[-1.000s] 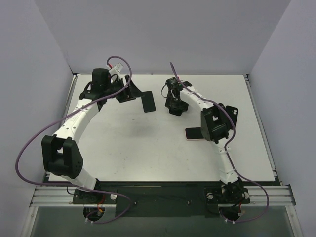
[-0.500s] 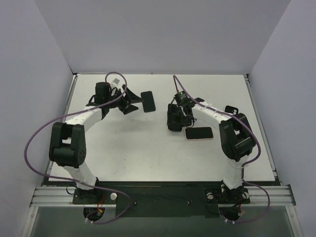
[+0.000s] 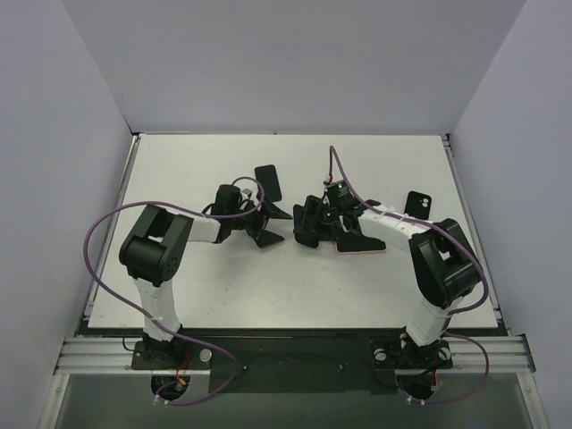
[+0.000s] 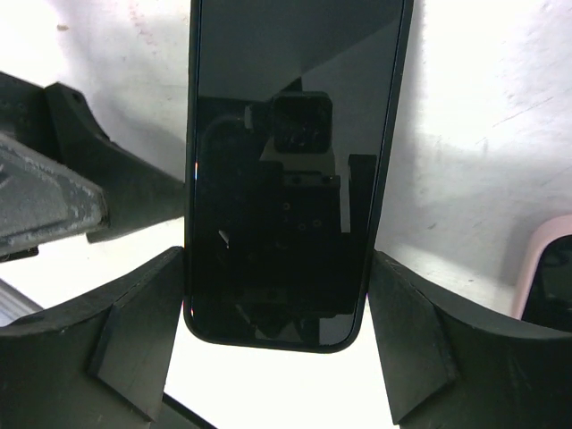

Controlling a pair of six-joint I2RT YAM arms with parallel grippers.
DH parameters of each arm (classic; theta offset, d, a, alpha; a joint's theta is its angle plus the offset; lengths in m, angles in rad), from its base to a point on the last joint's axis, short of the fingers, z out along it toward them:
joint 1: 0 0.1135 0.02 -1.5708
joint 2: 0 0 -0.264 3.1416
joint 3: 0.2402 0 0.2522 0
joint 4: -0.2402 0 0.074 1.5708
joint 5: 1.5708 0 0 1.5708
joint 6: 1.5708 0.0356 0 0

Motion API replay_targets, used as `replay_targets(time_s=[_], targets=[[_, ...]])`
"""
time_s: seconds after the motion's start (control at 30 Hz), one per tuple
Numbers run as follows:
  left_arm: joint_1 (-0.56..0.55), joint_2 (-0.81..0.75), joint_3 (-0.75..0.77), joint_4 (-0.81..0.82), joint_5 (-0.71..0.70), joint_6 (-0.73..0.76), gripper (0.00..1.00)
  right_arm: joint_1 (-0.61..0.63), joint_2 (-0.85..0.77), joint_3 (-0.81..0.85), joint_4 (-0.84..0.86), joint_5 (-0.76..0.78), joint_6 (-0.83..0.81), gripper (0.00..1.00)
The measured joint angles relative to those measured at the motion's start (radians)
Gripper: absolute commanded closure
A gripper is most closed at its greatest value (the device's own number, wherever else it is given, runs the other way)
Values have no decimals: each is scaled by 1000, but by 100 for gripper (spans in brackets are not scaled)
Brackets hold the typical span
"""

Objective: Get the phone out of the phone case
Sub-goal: Pick up the phone at the center of the board, then adjust the phone.

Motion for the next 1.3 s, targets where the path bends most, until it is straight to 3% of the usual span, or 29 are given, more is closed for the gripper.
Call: replay_targets(time_s=[0.27, 0.47, 0.73, 1.3], targets=[[-6, -16, -45, 49, -54, -7, 10, 1, -89, -158, 154, -78, 134, 100], [-5, -104, -39, 26, -69, 40, 8, -45, -149, -274, 333, -168, 323, 100], [-5, -126, -27, 16, -55, 6, 7, -92, -150, -317, 512, -226, 512, 100], [-107, -239, -34, -32, -184, -177, 8, -69, -266, -334, 531, -279, 537, 100]])
